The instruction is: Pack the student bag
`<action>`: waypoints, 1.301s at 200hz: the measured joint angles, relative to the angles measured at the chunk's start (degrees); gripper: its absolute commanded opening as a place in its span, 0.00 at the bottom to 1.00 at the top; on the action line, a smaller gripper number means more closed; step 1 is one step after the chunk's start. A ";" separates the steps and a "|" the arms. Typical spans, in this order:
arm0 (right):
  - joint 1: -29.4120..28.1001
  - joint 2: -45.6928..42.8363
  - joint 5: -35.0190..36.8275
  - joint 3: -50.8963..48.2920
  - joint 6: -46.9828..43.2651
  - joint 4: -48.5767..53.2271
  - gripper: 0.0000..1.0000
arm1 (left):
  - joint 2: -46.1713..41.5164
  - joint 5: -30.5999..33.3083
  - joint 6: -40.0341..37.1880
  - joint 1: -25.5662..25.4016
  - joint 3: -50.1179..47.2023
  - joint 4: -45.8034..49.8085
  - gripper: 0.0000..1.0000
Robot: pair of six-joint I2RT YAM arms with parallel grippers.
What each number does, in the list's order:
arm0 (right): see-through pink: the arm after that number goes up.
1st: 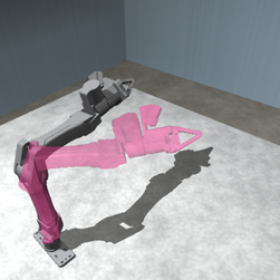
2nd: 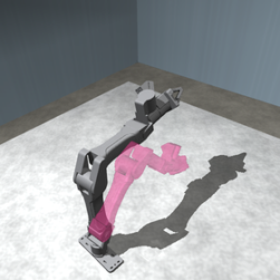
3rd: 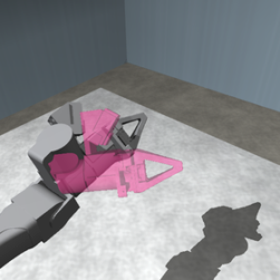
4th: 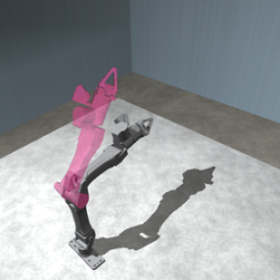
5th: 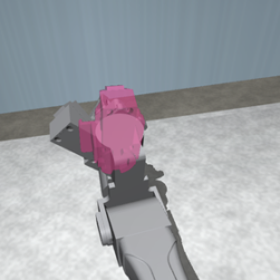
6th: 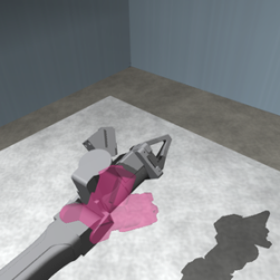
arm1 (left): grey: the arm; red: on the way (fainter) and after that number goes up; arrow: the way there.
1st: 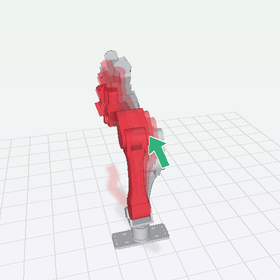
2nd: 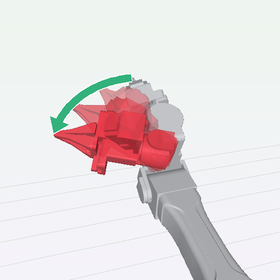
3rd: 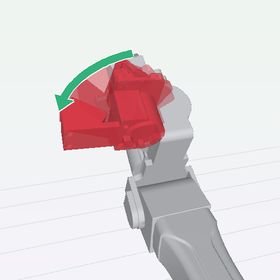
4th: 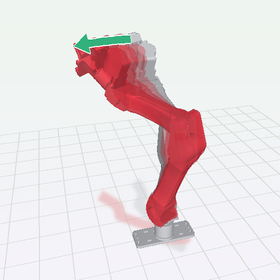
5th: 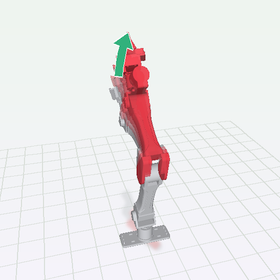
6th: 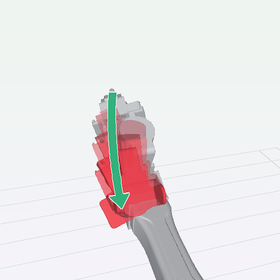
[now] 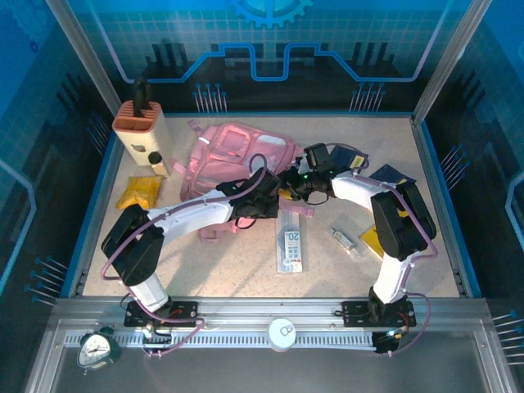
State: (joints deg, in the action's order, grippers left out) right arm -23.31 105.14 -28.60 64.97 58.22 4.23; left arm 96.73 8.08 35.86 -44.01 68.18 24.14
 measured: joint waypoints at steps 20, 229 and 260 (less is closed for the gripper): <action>0.00 0.11 1.14 0.02 -0.28 -0.04 0.14 | 0.00 -0.02 -0.66 0.00 -0.04 0.00 0.00; 2.45 9.11 9.79 21.46 -17.62 19.96 0.44 | -7.21 -8.15 1.81 2.97 -6.95 -0.39 0.00; 4.76 3.45 6.93 16.72 -17.31 20.20 0.59 | -6.05 -8.17 2.21 2.97 -6.47 -0.70 0.00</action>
State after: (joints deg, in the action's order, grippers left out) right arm -18.55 108.60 -21.67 81.69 40.91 24.43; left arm 90.67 -0.10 38.06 -41.04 61.71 23.44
